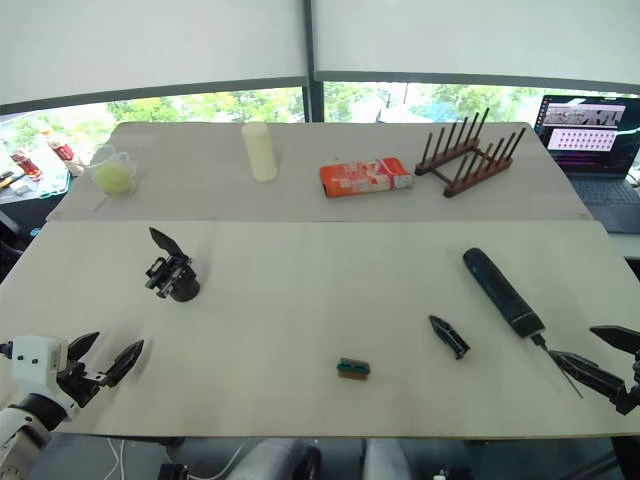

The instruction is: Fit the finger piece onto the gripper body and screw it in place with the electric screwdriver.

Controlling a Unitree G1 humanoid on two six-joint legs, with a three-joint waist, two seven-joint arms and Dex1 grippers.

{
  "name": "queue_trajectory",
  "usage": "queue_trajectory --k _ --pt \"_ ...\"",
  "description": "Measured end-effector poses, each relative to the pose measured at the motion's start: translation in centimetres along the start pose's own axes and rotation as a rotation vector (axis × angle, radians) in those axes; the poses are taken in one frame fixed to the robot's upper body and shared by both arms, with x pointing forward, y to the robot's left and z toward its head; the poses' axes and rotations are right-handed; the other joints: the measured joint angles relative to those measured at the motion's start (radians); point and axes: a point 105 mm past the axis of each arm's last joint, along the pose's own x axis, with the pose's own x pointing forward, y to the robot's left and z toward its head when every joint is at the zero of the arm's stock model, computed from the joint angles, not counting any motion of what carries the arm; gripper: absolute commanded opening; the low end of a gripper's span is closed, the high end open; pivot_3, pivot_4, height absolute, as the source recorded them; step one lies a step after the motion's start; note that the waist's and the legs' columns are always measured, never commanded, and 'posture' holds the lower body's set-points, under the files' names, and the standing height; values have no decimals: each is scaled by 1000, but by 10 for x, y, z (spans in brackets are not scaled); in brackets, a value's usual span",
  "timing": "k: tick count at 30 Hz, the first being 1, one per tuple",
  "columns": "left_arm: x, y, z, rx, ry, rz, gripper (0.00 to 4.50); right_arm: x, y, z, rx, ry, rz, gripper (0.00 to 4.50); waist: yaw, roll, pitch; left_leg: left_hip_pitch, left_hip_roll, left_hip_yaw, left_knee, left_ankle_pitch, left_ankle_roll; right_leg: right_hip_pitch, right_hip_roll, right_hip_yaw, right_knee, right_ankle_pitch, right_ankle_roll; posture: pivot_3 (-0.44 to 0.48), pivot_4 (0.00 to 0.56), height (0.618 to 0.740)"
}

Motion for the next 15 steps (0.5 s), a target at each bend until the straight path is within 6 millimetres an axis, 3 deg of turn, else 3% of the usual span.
queue_trajectory --k 5,10,15 --pt "4 0 3 15 -6 1 4500 6 3 6 -39 -14 6 4462 0 0 0 0 0 0 0 0 0 0 0 0 0 0 0 0 150 740" --pt "28 -13 20 22 -77 -64 4500 33 44 54 -161 -120 204 4462 -1 0 0 0 0 0 0 1 -1 -1 0 -1 1 0 0 0 150 740" --pt "54 -20 20 14 -72 -121 4500 46 84 95 -276 -181 410 4462 0 -1 1 -1 0 0 1 1 -1 -3 0 -3 1 0 0 0 150 740"
